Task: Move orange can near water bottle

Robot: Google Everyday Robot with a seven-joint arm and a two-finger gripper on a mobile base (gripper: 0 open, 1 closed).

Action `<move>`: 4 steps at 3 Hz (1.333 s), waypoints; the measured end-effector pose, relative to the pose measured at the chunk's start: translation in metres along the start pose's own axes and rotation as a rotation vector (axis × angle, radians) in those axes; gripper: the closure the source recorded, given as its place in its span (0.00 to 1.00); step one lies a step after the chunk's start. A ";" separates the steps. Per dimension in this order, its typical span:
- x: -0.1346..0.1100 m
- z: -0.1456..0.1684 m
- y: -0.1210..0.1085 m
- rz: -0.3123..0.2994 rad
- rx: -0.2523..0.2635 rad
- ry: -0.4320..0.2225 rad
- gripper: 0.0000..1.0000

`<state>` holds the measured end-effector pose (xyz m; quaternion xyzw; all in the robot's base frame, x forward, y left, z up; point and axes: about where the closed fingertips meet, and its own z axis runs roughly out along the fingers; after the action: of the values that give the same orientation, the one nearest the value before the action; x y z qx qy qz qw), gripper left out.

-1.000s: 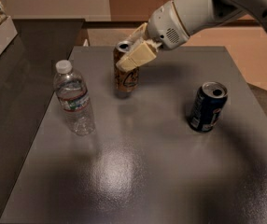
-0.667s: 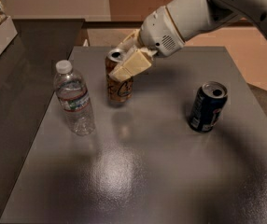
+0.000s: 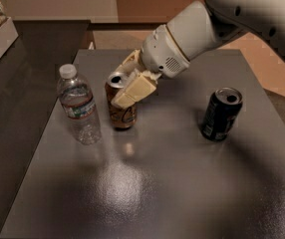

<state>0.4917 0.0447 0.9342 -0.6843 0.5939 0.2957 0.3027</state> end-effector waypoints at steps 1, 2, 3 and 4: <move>0.007 0.010 0.009 0.007 -0.013 0.014 0.59; 0.010 0.020 0.014 0.011 -0.016 0.013 0.35; 0.009 0.022 0.015 0.009 -0.019 0.014 0.12; 0.008 0.023 0.016 0.007 -0.021 0.014 0.00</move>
Offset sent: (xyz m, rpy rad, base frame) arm -0.0185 0.0121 -0.0328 -0.0077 0.0233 -0.0043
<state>0.4758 0.0553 0.9124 -0.6874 0.5953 0.2980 0.2904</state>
